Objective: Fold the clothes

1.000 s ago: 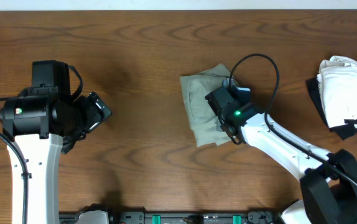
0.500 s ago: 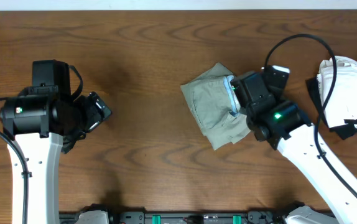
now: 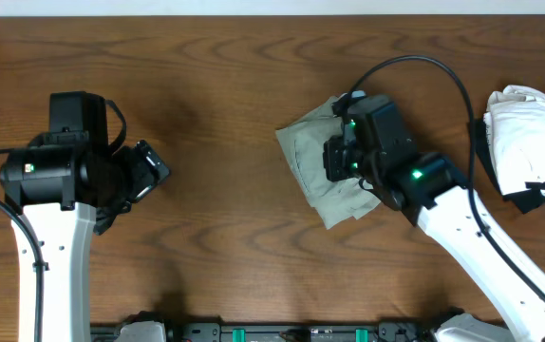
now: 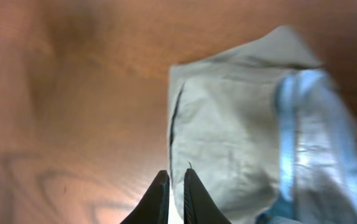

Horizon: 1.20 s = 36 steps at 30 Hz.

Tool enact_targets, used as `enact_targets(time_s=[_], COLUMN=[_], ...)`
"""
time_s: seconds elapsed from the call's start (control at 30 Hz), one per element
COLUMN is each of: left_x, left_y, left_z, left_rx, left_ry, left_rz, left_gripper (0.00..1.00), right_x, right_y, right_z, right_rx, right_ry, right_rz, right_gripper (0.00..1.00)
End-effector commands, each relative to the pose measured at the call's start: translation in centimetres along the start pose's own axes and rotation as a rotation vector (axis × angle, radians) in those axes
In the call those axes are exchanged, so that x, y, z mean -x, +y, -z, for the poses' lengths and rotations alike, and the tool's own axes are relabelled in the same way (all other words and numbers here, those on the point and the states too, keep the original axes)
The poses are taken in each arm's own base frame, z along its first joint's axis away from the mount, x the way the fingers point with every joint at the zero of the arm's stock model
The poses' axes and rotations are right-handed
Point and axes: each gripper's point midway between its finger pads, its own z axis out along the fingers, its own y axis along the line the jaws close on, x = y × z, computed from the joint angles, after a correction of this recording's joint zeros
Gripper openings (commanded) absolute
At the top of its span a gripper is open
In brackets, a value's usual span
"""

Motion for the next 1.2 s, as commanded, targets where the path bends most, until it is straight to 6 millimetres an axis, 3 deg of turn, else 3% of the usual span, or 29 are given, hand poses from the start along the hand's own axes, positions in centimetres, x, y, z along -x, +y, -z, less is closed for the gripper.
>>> enact_targets(time_s=[0.0, 0.2, 0.3, 0.47, 0.63, 0.83, 0.9, 0.97, 1.07, 1.17], left_x=[0.0, 0.0, 0.0, 0.0, 0.2, 0.2, 0.2, 0.2, 0.3, 0.3], left_y=[0.4, 0.4, 0.5, 0.5, 0.3, 0.3, 0.3, 0.3, 0.3, 0.2], left_z=[-0.3, -0.3, -0.4, -0.4, -0.4, -0.4, -0.4, -0.4, -0.4, -0.4], left_rx=[0.02, 0.02, 0.023, 0.023, 0.017, 0.015, 0.015, 0.015, 0.015, 0.014], left_ry=[0.004, 0.005, 0.008, 0.009, 0.0, -0.003, -0.003, -0.003, -0.003, -0.006], left_rz=[0.011, 0.01, 0.011, 0.011, 0.01, 0.01, 0.01, 0.01, 0.01, 0.01], left_gripper=[0.98, 0.98, 0.98, 0.98, 0.98, 0.98, 0.98, 0.98, 0.98, 0.98], right_x=[-2.0, -3.4, -3.1, -1.0, 1.3, 1.6, 0.8, 0.8, 2.6, 5.2], right_y=[1.7, 1.4, 0.1, -5.6, -9.5, -15.2, -17.4, -17.8, -17.3, -16.9], right_z=[-2.1, -7.0, -9.3, -12.2, -13.0, -14.9, -15.1, -14.7, -13.0, -9.9], right_rx=[0.128, 0.245, 0.306, 0.282, 0.325, 0.152, 0.032, 0.008, 0.004, -0.033], right_ry=[0.111, 0.207, 0.214, 0.128, 0.022, -0.025, -0.004, -0.002, -0.05, -0.134], right_rz=[0.1, 0.072, 0.019, -0.05, -0.076, -0.126, -0.176, -0.19, -0.234, -0.26], right_gripper=[0.08, 0.08, 0.07, 0.11, 0.11, 0.12, 0.09, 0.08, 0.1, 0.11])
